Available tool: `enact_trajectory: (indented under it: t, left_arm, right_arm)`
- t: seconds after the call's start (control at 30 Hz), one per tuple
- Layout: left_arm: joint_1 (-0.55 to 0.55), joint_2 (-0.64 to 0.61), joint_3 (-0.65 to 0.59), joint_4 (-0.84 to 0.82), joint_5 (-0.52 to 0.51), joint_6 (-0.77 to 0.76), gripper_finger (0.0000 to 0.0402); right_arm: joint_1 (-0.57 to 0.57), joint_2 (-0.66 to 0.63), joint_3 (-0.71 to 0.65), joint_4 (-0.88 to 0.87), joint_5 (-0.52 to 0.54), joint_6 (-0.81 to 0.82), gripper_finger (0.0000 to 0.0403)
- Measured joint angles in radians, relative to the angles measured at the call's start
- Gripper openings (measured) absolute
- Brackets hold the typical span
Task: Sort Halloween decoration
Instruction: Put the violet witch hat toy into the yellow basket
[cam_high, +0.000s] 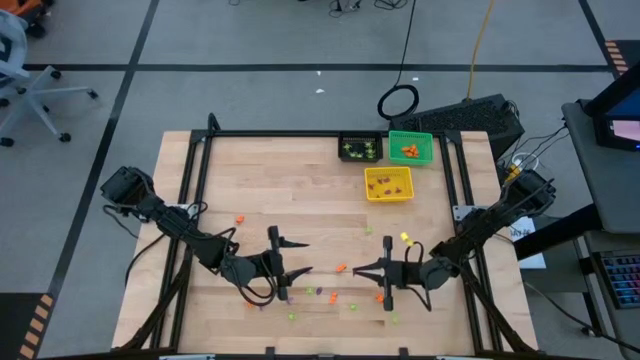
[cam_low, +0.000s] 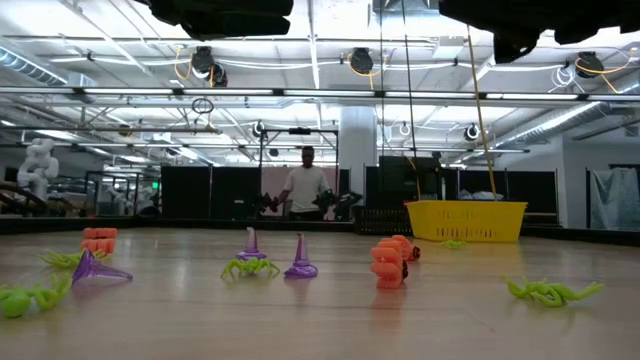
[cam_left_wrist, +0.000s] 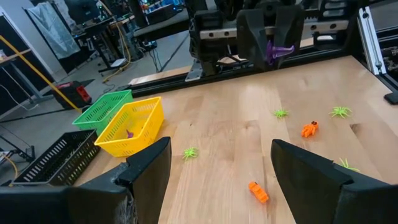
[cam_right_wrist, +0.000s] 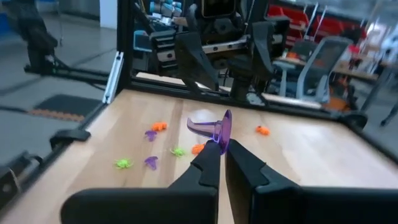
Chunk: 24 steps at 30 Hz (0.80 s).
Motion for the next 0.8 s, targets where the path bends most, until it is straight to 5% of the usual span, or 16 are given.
enact_trajectory:
  t: [0.8]
  left_arm:
    - [0.0, 0.0, 0.0, 0.0, 0.0, -0.001, 0.0274]
  right_arm:
    - [0.0, 0.0, 0.034, -0.002, 0.0, -0.65, 0.0]
